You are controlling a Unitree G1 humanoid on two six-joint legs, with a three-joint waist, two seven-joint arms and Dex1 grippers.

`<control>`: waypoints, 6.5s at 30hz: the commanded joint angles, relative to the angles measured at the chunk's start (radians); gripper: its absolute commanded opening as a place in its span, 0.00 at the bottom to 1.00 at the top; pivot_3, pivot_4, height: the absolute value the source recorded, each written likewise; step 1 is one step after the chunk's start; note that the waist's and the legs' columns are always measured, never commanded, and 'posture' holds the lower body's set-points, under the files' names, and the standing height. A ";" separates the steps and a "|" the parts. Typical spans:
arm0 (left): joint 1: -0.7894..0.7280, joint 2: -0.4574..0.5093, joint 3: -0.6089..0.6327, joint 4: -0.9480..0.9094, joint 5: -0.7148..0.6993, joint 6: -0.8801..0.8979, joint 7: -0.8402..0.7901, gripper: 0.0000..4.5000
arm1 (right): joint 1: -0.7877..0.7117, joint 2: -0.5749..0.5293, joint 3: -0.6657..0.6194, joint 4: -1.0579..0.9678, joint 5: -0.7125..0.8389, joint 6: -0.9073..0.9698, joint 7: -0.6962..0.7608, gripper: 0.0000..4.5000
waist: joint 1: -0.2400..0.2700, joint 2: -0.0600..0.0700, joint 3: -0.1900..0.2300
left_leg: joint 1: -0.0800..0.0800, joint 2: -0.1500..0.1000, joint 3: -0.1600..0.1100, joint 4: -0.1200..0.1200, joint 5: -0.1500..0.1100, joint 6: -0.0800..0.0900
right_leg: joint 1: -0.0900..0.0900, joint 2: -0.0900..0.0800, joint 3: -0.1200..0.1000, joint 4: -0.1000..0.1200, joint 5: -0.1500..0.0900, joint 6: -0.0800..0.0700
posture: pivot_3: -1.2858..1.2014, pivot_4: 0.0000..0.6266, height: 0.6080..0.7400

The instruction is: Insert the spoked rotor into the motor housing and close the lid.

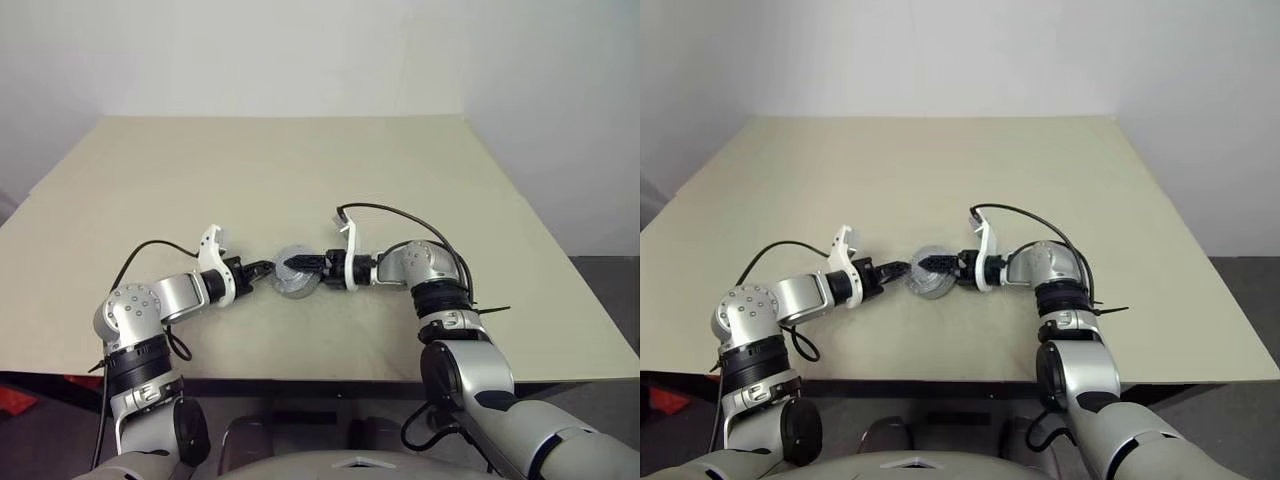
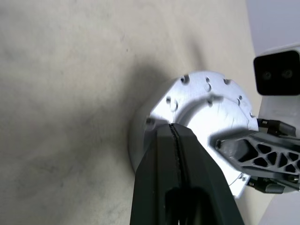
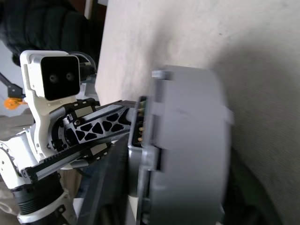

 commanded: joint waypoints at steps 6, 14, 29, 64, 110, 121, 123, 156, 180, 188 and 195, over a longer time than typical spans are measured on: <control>-0.023 0.002 -0.014 -0.007 0.000 -0.021 -0.015 0.00 | -0.060 0.014 -0.017 0.026 0.038 -0.043 0.001 0.47 | 0.000 0.000 0.000 | 0.000 0.000 0.000 0.000 0.000 0.000 | 0.000 0.000 0.000 0.000 0.000 0.000 | 0.52 0.00 1.00; 0.002 0.025 0.029 -0.083 -0.078 -0.106 -0.082 0.00 | -0.145 0.012 -0.152 0.156 0.086 -0.090 -0.065 0.47 | 0.001 0.001 0.001 | -0.002 0.000 0.000 0.000 0.000 0.000 | -0.002 0.000 0.000 0.000 0.000 0.000 | 0.52 0.00 1.00; 0.129 0.042 0.093 -0.156 -0.229 -0.336 -0.115 0.04 | -0.286 0.037 -0.314 0.228 0.216 -0.086 -0.162 0.47 | 0.000 0.002 0.002 | -0.007 0.000 0.000 0.001 0.000 0.000 | -0.007 0.000 0.000 0.001 0.000 0.000 | 0.52 0.00 1.00; 0.181 0.059 -0.042 -0.023 -0.722 -0.474 -0.013 0.99 | -0.268 0.068 -0.346 0.093 0.316 0.140 -0.260 0.47 | 0.020 0.001 0.002 | -0.012 0.001 0.000 0.008 0.003 -0.005 | -0.017 0.000 0.003 0.015 0.000 0.000 | 0.52 0.00 1.00; 0.205 0.125 -0.141 -0.017 -0.795 -0.625 0.014 0.28 | -0.270 0.068 -0.314 0.080 0.325 0.078 -0.254 0.47 | 0.020 0.000 0.001 | -0.012 0.001 0.000 0.009 0.004 -0.006 | -0.017 0.000 0.004 0.017 0.001 0.001 | 0.52 0.00 1.00; 0.214 0.128 -0.151 -0.013 -0.793 -0.633 0.011 0.28 | -0.235 0.057 -0.226 0.020 0.298 0.006 -0.198 0.84 | 0.020 0.000 0.001 | -0.012 0.001 0.000 0.009 0.004 -0.006 | -0.017 0.000 0.004 0.017 0.001 0.001 | 0.52 0.00 1.00; 0.214 0.128 -0.154 -0.014 -0.789 -0.636 0.011 0.28 | -0.233 0.058 -0.219 0.018 0.297 -0.004 -0.200 0.90 | 0.020 0.000 0.001 | -0.012 0.001 0.000 0.009 0.004 -0.006 | -0.017 0.000 0.004 0.017 0.001 0.001 | 0.52 0.00 1.00; 0.381 0.127 0.078 -0.058 -0.737 -0.904 0.051 0.28 | -0.215 0.040 -0.181 0.070 0.253 -0.118 -0.270 0.90 | 0.016 -0.004 0.000 | -0.011 0.001 0.000 0.010 0.004 -0.007 | -0.017 0.002 0.005 0.019 0.001 0.001 | 0.52 0.00 1.00; 0.387 0.116 0.199 0.129 -0.596 -1.060 0.091 0.28 | -0.208 0.035 -0.171 0.067 0.245 -0.125 -0.274 0.90 | 0.017 -0.013 -0.003 | -0.006 0.002 0.000 0.011 0.004 -0.007 | -0.013 0.003 0.006 0.019 0.001 0.002 | 0.52 0.00 1.00; 0.403 0.111 0.193 0.119 -0.569 -1.055 0.079 0.28 | -0.209 0.038 -0.172 0.070 0.238 -0.129 -0.272 0.90 | 0.017 -0.013 -0.003 | -0.001 0.002 0.000 0.011 0.004 -0.007 | -0.008 0.003 0.006 0.019 0.001 0.002 | 0.52 0.00 1.00; 0.416 0.090 0.205 0.104 -0.523 -1.087 0.143 0.75 | -0.216 0.037 -0.162 0.092 0.223 -0.137 -0.270 0.91 | 0.016 -0.013 -0.003 | 0.000 0.002 0.000 0.011 0.004 -0.007 | -0.008 0.003 0.006 0.019 0.001 0.002 | 0.52 0.00 1.00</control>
